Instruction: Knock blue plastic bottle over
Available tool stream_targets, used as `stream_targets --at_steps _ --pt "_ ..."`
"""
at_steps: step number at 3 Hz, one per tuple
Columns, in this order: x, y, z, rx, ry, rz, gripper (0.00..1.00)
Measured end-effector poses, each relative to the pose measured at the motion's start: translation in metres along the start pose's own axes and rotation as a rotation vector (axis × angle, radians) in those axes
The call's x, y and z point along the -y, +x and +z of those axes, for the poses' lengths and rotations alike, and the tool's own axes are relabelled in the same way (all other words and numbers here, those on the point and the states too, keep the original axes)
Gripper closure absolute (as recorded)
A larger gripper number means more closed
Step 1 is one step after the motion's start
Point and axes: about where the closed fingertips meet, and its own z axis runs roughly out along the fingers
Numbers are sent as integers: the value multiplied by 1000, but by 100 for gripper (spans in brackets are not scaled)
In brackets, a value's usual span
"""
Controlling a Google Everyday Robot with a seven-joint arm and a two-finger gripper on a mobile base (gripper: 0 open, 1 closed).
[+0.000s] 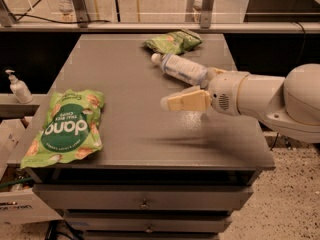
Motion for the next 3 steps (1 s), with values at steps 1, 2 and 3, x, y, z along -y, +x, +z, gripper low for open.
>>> stream_targets --at_steps 1,2,3 --pt "15 13 -27 3 40 33 0" --pt "36 33 -66 -1 100 68 0" --pt "52 51 -99 4 126 103 0"
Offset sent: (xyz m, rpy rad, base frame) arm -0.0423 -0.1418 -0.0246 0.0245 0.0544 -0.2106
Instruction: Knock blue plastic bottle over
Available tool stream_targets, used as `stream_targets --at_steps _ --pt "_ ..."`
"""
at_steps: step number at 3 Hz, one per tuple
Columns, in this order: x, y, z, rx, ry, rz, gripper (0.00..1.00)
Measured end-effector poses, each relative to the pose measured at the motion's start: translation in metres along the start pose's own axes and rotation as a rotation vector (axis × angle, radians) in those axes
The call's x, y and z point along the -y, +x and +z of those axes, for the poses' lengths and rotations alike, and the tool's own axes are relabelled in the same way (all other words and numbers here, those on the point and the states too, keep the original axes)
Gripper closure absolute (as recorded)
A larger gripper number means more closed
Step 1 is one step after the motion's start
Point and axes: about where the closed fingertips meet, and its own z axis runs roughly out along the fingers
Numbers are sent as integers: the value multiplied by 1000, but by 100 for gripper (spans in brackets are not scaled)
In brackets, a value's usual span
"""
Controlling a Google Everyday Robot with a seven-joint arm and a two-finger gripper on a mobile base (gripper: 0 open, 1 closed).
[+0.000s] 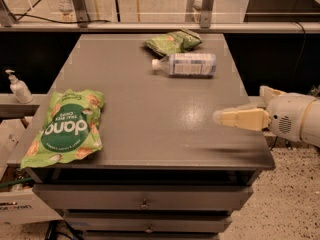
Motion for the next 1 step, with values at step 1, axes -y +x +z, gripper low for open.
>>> stream_targets --at_steps 1 --pt "1 1 -3 0 1 2 0"
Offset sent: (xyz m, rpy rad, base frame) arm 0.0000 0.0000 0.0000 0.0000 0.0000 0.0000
